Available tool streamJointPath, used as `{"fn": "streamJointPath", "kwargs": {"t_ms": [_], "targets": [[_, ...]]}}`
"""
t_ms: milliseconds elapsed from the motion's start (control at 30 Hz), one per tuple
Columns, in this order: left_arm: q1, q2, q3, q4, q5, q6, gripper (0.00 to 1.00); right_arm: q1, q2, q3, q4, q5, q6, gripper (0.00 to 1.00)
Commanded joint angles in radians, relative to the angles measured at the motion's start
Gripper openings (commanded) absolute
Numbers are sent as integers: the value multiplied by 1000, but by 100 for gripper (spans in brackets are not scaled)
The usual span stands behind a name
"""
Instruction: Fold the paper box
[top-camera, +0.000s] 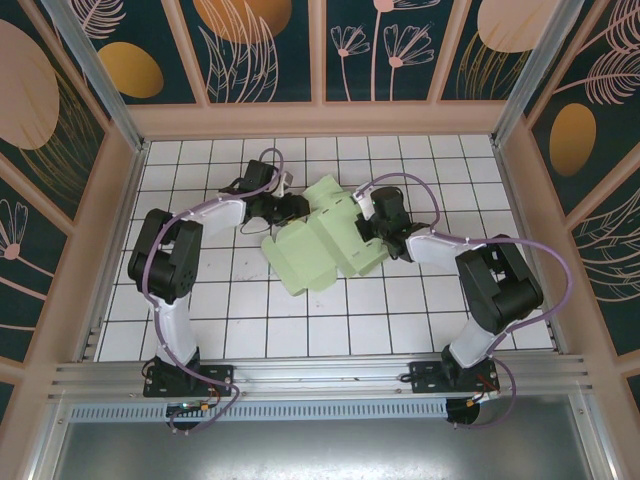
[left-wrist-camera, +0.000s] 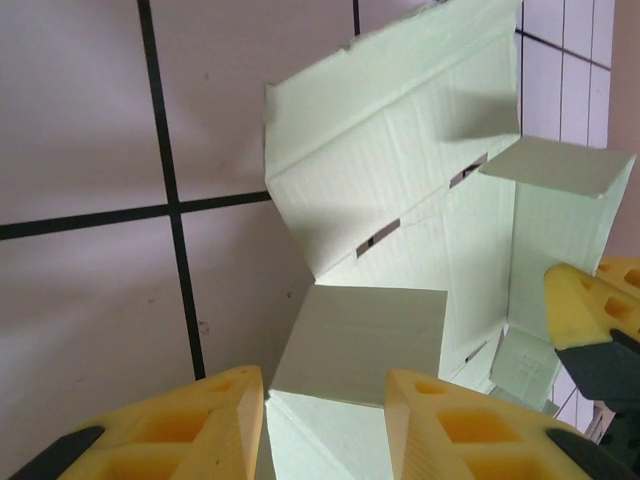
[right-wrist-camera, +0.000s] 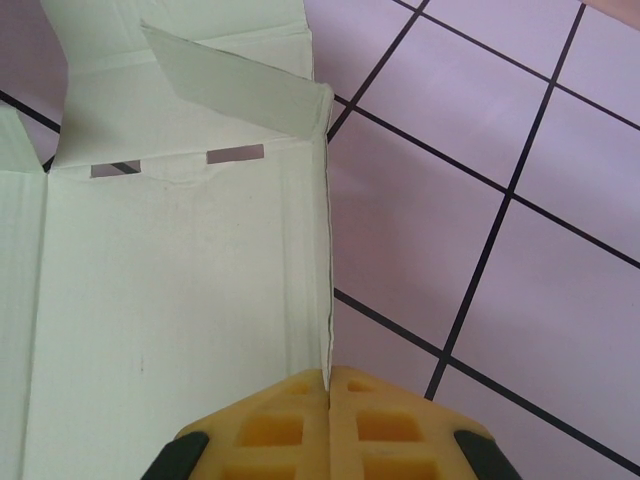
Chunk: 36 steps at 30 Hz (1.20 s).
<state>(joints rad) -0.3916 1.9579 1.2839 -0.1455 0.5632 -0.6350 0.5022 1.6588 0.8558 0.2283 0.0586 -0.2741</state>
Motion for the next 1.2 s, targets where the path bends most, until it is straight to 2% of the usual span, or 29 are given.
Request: {"fn": "streamJointPath", "kwargs": {"t_ms": [0,133,233,467,600,700,900,967,1067,1167], "targets": [[-26,40,17,-86,-56,62,37,12,1,23,24,-7,18,0],[-44,62,4,-124,-112,91,38,12,-5,18,29,0,17,0],[-55,67,-2,-137,-145,110,46,12,-7,17,35,-1,20,0],[-55,91,5,-138,-205,119,51,12,-18,23,47,-39,24,0],[-55,109,28,-185,-294,129,52,13,-23,22,42,-39,19,0],[-63,132,31,-192,-336,118,52,21,-23,19,37,-107,-8,0],[-102,173,74,-229,-427,110,51,39,29,40,15,0,-34,0],[-102,128,44,-176,-400,97,51,39,39,46,5,14,-29,0],[-102,-1,-21,-60,-394,72,64,14,63,77,-53,-21,6,0],[-96,-122,-56,-2,-441,58,74,-16,111,132,-143,-7,68,0]]}}
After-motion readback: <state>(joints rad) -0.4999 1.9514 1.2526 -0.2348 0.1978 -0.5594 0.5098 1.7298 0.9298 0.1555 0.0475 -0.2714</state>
